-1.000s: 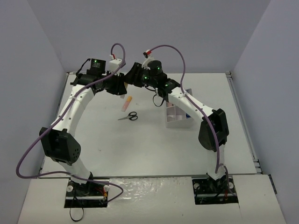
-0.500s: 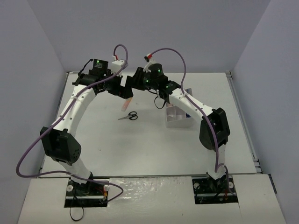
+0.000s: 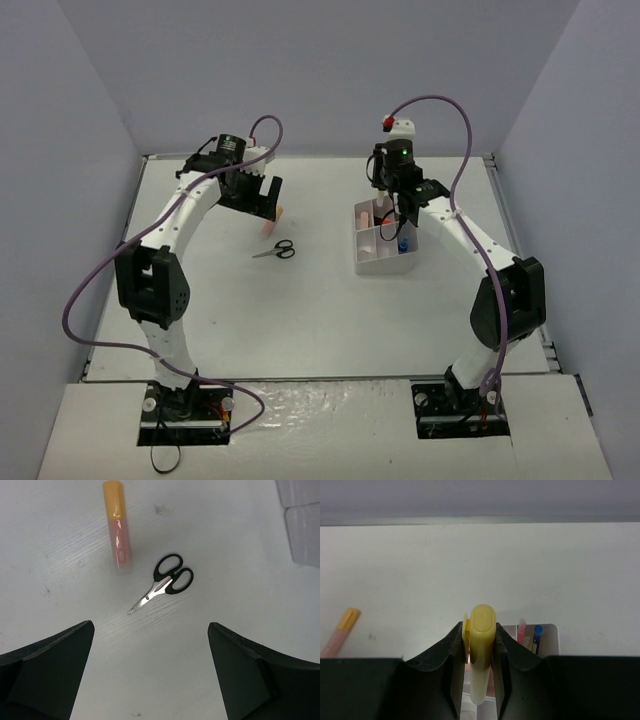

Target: Sort the stationery into containers

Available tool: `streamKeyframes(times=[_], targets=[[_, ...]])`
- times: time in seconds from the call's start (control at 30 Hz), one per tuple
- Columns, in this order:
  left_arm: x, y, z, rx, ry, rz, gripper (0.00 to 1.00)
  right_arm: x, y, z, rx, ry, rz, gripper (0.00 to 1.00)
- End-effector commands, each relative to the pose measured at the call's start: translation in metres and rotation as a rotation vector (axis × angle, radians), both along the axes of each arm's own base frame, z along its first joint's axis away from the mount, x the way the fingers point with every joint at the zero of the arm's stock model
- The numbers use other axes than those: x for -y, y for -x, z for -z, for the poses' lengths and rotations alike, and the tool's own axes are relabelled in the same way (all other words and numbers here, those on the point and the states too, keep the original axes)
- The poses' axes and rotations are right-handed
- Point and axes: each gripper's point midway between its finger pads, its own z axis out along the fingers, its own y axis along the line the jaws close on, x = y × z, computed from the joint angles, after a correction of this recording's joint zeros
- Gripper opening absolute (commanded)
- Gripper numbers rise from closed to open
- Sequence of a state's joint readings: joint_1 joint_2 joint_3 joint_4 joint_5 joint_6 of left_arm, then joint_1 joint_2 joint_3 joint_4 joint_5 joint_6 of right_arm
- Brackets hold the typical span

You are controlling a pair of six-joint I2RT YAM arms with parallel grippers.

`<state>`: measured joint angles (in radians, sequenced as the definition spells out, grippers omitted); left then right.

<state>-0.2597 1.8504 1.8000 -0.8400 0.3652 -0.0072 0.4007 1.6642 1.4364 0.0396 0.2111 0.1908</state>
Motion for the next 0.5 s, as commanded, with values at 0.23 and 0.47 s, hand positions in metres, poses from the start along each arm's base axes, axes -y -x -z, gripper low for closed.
streamKeyframes(times=[0.23,0.47], targets=[[-0.03,-0.01,0.012,0.021,-0.183,-0.002,0.97,0.006,-0.021,0.043,-0.012,0.109,0.053,0.0],[-0.023,-0.019,0.041,-0.015,-0.21,0.024,0.97,0.015,-0.016,0.063,-0.036,0.128,0.075,0.01]])
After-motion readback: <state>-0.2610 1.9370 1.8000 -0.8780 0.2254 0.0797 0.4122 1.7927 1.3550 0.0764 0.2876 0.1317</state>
